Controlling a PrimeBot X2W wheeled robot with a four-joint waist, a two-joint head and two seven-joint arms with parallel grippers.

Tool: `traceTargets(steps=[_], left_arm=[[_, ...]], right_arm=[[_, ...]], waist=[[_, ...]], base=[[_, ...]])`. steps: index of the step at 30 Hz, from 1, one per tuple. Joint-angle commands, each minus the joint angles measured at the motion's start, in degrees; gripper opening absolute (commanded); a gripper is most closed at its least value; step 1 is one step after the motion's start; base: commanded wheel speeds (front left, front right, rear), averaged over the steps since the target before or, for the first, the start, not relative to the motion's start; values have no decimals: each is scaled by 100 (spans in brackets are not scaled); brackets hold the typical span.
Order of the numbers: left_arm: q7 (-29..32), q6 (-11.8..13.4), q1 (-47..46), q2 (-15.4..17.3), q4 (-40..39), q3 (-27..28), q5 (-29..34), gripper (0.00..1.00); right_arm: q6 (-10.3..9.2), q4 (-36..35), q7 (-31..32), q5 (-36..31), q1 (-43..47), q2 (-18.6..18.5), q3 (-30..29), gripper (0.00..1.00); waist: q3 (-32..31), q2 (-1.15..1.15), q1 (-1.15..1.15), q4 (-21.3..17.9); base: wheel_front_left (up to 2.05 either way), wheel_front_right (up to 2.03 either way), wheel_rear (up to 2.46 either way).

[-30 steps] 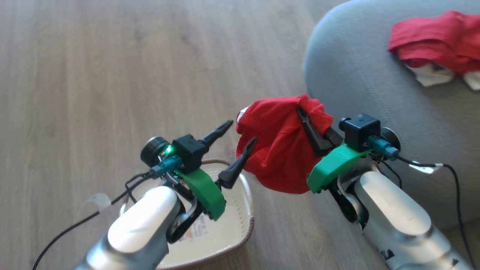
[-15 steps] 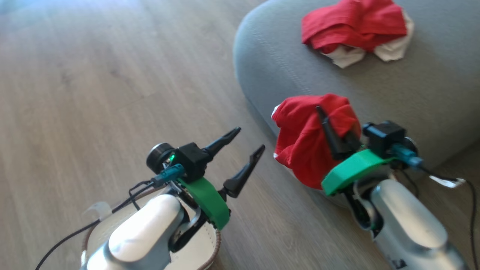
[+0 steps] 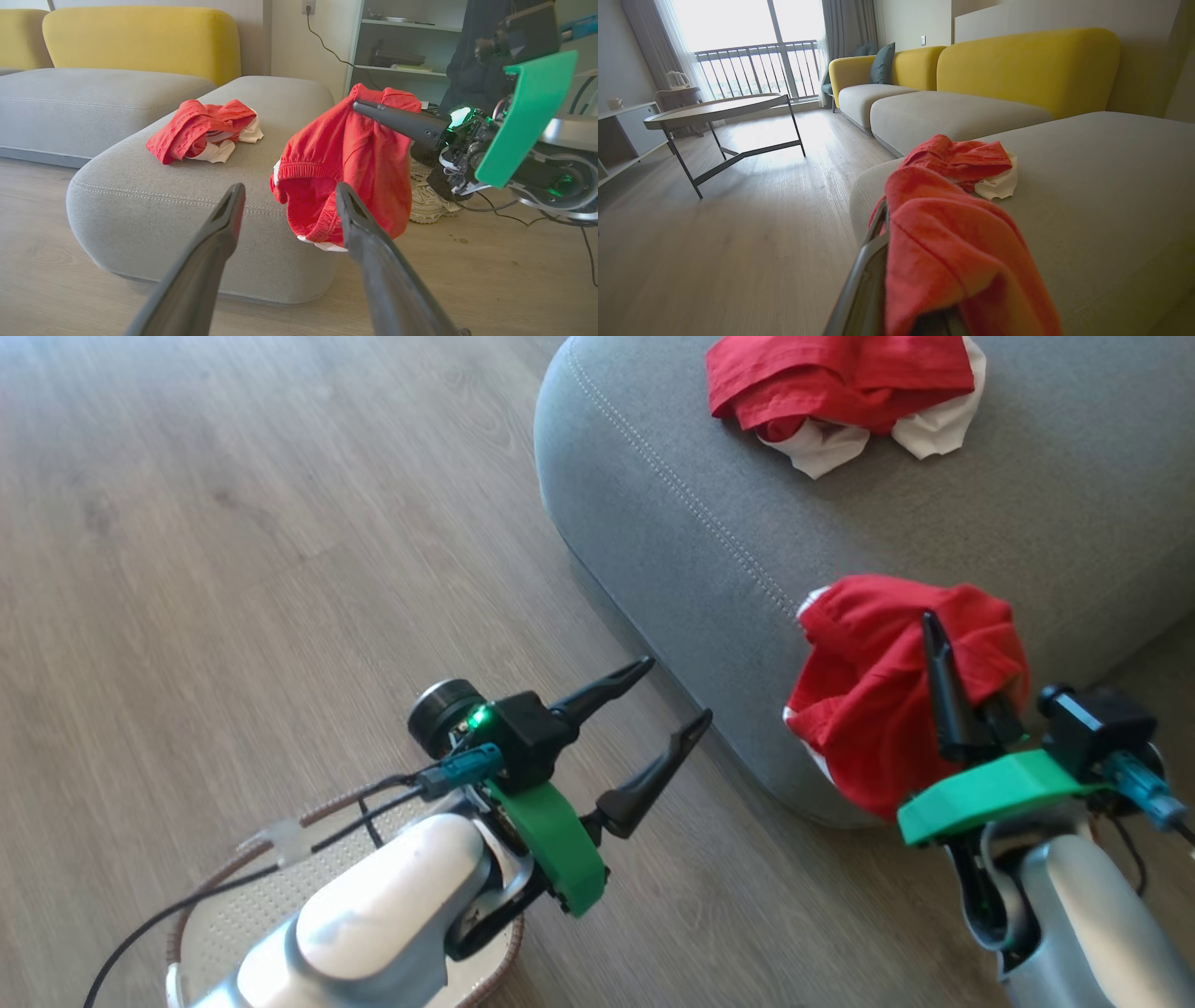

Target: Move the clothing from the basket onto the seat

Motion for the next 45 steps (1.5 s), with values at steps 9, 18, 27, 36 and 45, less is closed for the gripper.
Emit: traceTargets(steps=[9,18,27,36,45], left_arm=[[-29,5,-429,270,-457,-112,33,100],[-29,4,-739,586,-746,-259,239,100],[-10,4,-1675,780,-1053,-680,297,100],[142,4,-2321,766,-1265,-938,283,100],[128,7,-2561,697,-1321,-1013,366,100]], right_arm=[[40,-60,-32,-225,-1000,-358,-605,0],[40,717,-32,-402,-2369,-900,-1116,0],[40,1633,-30,-706,-3888,-1498,-1827,0],[40,2729,93,-1246,-5314,-2227,-2610,0],[40,3297,409,-2174,-6249,-2612,-3871,0]], waist=[[702,0,0,-46],[1496,0,0,88],[2374,0,0,607],[3131,0,0,1149],[3769,0,0,1796]], base=[[0,0,0],[0,0,0],[0,0,0],[0,0,0],[0,0,0]])
